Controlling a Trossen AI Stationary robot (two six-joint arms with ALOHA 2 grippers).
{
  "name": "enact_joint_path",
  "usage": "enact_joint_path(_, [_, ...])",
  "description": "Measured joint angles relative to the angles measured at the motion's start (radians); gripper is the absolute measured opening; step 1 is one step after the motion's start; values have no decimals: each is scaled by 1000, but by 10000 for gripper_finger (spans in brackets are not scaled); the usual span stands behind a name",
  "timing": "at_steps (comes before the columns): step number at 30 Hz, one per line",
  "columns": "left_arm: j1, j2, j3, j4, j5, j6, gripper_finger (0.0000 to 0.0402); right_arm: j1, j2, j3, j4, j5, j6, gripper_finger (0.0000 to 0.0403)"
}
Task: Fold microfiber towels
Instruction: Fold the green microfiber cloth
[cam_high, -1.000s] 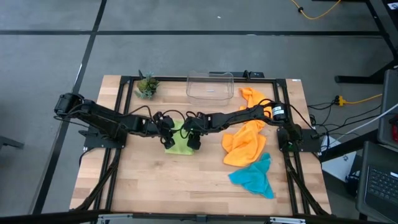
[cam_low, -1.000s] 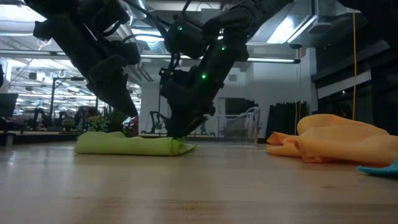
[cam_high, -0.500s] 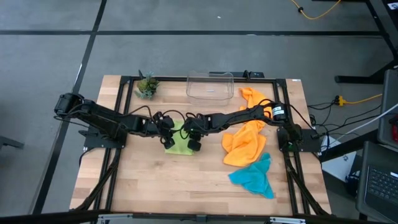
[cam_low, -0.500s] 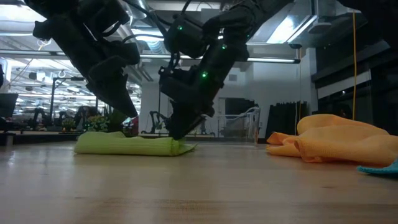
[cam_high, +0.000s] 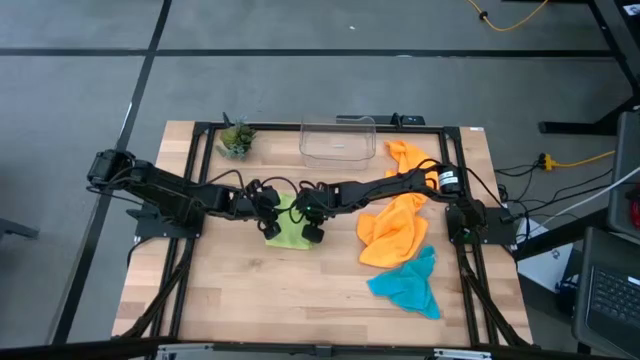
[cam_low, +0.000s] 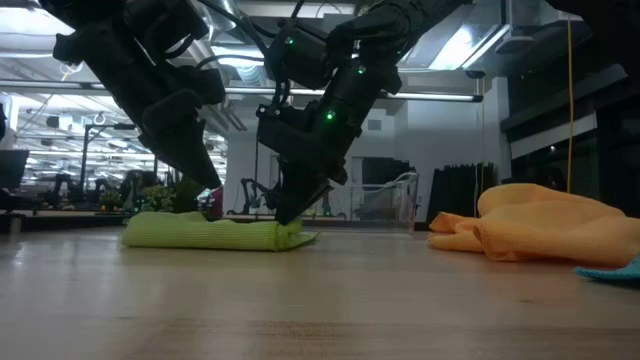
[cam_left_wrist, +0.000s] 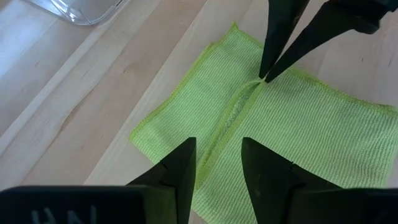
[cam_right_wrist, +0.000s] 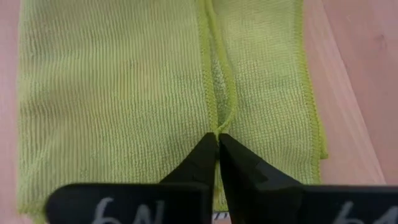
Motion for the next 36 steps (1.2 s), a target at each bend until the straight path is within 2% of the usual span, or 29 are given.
enact_joint_path(6, [0, 0, 0, 0, 0, 0, 121, 0, 0, 0, 1, 0, 3, 85])
enact_joint_path(15, [0, 0, 0, 0, 0, 0, 121, -8, 0, 0, 13, 0, 0, 196])
enact_joint_path(19, [0, 0, 0, 0, 0, 0, 121, -11, 0, 0, 13, -27, -1, 226])
enact_joint_path(25, [0, 0, 0, -1, 0, 0, 121, -10, 22, 1, 16, -65, 3, 224])
enact_joint_path(36, [0, 0, 0, 0, 0, 0, 121, -11, 35, 0, 32, -61, 2, 181])
